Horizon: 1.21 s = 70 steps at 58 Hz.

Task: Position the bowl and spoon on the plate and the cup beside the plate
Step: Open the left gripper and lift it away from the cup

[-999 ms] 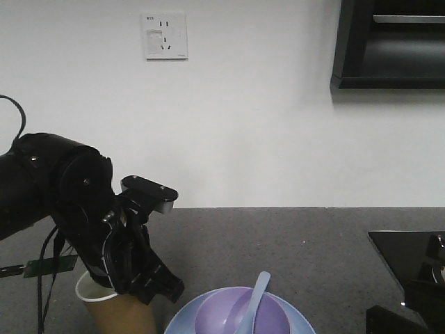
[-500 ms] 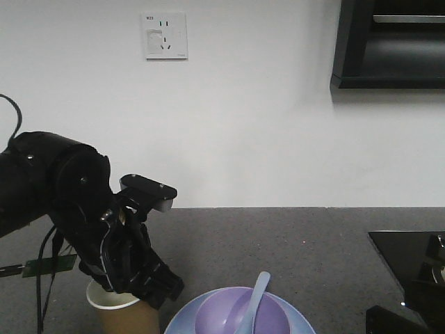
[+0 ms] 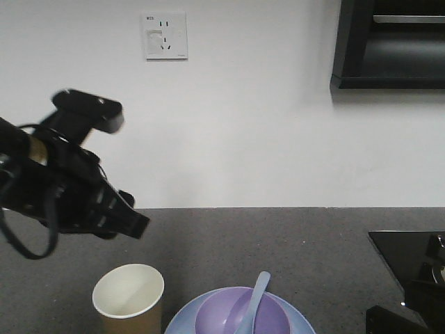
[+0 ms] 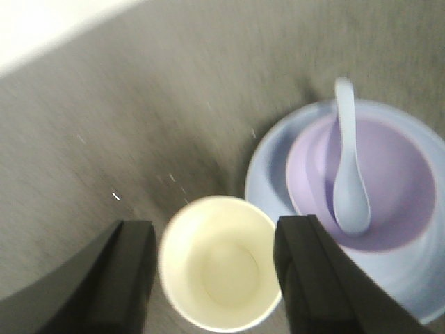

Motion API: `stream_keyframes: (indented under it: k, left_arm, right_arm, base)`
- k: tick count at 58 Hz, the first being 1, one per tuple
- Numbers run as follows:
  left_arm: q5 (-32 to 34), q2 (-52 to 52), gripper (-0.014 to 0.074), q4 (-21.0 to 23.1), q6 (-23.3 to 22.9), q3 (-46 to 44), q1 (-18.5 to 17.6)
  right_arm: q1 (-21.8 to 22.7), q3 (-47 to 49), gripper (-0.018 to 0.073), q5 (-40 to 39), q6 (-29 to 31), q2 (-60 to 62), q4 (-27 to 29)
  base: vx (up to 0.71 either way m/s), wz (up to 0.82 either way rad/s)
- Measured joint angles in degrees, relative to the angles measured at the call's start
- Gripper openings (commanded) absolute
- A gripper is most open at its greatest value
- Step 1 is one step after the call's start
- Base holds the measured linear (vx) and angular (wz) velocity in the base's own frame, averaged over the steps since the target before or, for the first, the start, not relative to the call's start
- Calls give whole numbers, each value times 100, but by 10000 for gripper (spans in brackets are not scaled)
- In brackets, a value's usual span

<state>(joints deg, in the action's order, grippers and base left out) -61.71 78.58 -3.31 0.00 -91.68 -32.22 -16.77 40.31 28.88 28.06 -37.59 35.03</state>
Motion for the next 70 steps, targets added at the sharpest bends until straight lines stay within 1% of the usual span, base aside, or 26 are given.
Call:
stream_keyframes:
  k: [5, 10, 16, 28, 41, 45, 48, 51, 53, 57, 62, 67, 70]
  left_arm:
    - [290, -486, 414, -126, 0, 0, 0]
    - [510, -946, 396, -146, 0, 0, 0]
    - [556, -1303, 379, -146, 0, 0, 0]
    - [556, -1669, 358, -146, 0, 0, 0]
    - [550, -1756, 350, -146, 0, 0, 0]
    - [599, -1755, 309, -153, 0, 61, 0]
    - [734, -1774, 241, -213, 0, 220, 13]
    - [1055, -1824, 165, -314, 0, 518, 115]
    - [1330, -1880, 98, -368, 0, 770, 217]
    - [2057, -2054, -8, -431, 0, 1404, 489]
    - [3257, -2430, -8, -492, 0, 2338, 929]
    - [4546, -2999, -7, -492, 0, 3548, 1445]
    - [5110, -3354, -7, -468, 0, 4172, 1695]
  right_arm:
    - [0, 0, 424, 0, 0, 0, 0]
    - [0, 0, 424, 0, 0, 0, 0]
    - [0, 0, 424, 0, 0, 0, 0]
    - [0, 0, 424, 0, 0, 0, 0]
    - [0, 0, 424, 0, 0, 0, 0]
    - [0, 0, 424, 0, 0, 0, 0]
    - [0, 0, 424, 0, 0, 0, 0]
    - [0, 0, 424, 0, 0, 0, 0]
    - [0, 0, 424, 0, 0, 0, 0]
    - [0, 0, 424, 0, 0, 0, 0]
    - [0, 0, 424, 0, 0, 0, 0]
    - [0, 0, 424, 0, 0, 0, 0]
    - [0, 0, 424, 0, 0, 0, 0]
  base:
    - [0, 0]
    - [0, 0]
    - [0, 0]
    - [0, 0]
    - [0, 0]
    - [0, 0]
    - [0, 0]
    - [0, 0]
    - [0, 0]
    - [0, 0]
    - [0, 0]
    - [0, 0]
    - [0, 0]
